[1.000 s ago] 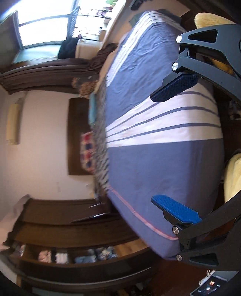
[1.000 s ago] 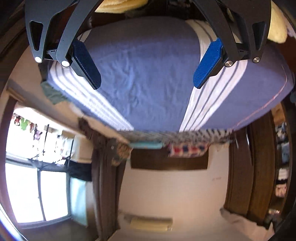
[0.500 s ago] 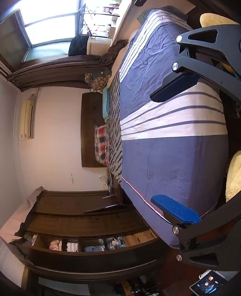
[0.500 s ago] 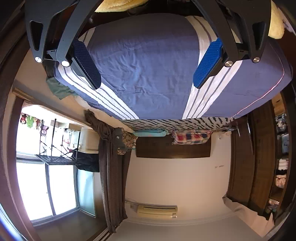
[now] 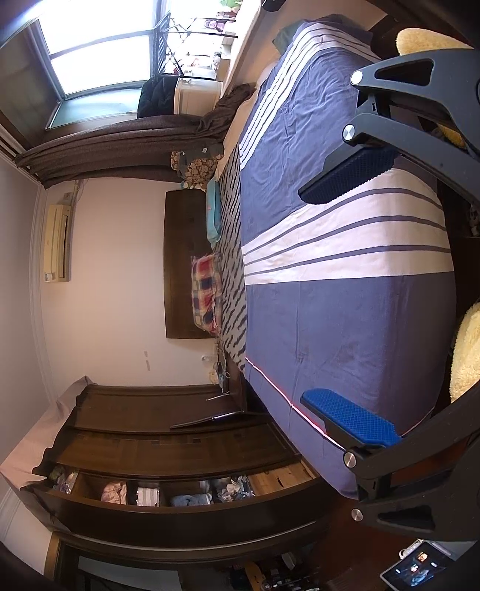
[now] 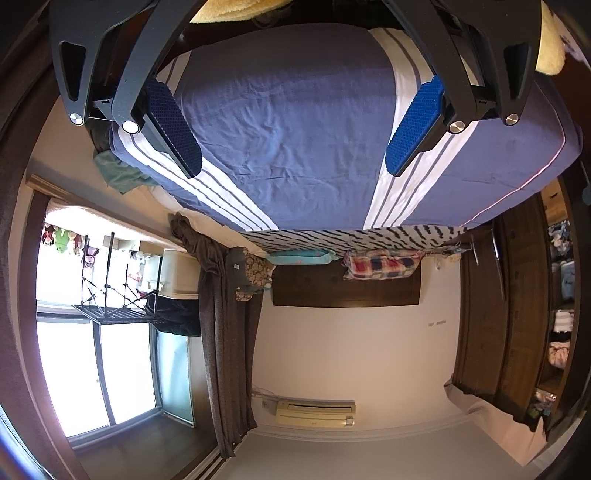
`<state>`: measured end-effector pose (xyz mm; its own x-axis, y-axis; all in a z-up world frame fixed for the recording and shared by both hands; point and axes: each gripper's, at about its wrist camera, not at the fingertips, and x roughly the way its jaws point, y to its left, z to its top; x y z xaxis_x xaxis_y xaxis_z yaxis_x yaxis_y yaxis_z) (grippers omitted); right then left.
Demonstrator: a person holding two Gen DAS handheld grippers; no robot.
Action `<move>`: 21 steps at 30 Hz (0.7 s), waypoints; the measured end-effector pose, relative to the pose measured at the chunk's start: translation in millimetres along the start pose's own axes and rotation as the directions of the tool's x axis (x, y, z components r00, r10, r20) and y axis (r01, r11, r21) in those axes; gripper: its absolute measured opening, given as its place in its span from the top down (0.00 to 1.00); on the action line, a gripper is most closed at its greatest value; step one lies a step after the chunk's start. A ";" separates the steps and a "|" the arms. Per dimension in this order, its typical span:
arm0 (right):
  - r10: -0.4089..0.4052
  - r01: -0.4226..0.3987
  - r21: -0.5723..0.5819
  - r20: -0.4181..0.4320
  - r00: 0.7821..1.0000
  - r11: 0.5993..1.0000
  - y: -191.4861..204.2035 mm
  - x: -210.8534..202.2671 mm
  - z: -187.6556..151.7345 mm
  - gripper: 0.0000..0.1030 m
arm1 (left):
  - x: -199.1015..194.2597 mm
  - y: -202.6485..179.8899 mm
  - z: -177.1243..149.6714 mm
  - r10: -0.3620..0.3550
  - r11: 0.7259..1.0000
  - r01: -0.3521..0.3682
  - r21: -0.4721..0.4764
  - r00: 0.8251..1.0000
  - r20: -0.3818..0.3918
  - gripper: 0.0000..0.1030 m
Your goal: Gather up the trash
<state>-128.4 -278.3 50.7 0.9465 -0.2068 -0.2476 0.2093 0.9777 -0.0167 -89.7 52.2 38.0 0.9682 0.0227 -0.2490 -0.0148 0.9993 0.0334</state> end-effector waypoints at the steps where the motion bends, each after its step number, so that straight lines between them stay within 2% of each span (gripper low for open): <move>1: 0.002 -0.002 0.002 0.000 1.000 1.000 0.1 -0.1 0.0 0.03 | -0.1 0.8 0.2 0.000 1.000 0.000 -0.001 1.000 0.001 0.08; 21: 0.017 -0.017 0.004 -0.001 1.000 1.000 -0.3 -2.1 0.0 0.03 | -1.1 4.0 2.0 -0.010 1.000 0.010 -0.001 1.000 -0.005 0.08</move>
<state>-130.4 -278.2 51.2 0.9498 -0.1900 -0.2486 0.1939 0.9810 -0.0088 -90.4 56.1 40.3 0.9672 0.0127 -0.2538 -0.0051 0.9995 0.0302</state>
